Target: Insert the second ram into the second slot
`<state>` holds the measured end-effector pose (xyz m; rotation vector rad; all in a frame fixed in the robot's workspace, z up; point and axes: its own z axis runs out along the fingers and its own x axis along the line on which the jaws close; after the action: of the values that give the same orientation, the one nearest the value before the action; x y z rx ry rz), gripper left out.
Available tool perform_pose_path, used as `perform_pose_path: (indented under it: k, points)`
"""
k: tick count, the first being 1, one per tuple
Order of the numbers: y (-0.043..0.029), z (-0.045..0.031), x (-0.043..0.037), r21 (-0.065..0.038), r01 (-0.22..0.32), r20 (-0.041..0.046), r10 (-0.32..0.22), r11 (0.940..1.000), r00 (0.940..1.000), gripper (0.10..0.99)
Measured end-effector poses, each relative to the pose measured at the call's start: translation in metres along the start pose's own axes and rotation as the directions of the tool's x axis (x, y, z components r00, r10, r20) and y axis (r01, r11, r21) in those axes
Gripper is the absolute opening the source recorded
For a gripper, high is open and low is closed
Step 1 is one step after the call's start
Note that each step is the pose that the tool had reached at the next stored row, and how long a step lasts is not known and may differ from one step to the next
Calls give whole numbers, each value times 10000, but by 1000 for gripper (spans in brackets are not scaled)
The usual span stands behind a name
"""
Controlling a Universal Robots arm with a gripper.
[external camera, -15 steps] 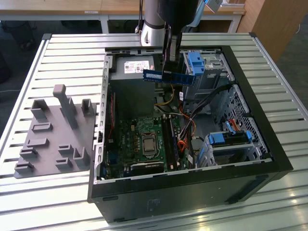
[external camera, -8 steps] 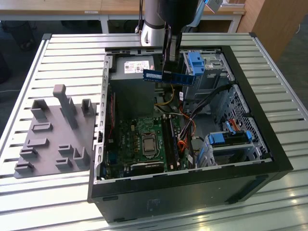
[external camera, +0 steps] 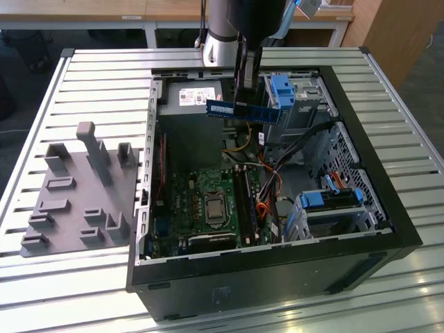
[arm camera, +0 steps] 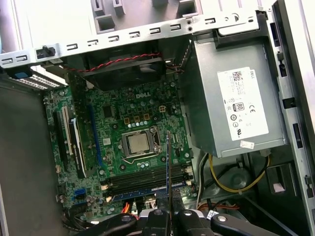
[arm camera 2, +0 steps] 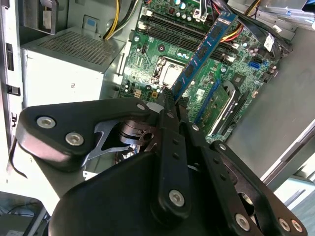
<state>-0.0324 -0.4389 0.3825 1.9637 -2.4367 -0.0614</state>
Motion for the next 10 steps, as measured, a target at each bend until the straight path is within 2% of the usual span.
perform_pose_path:
  k: [10]
  points:
    - [0, 0, 0, 1, -104, 4, 104, 9999, 9999, 137]
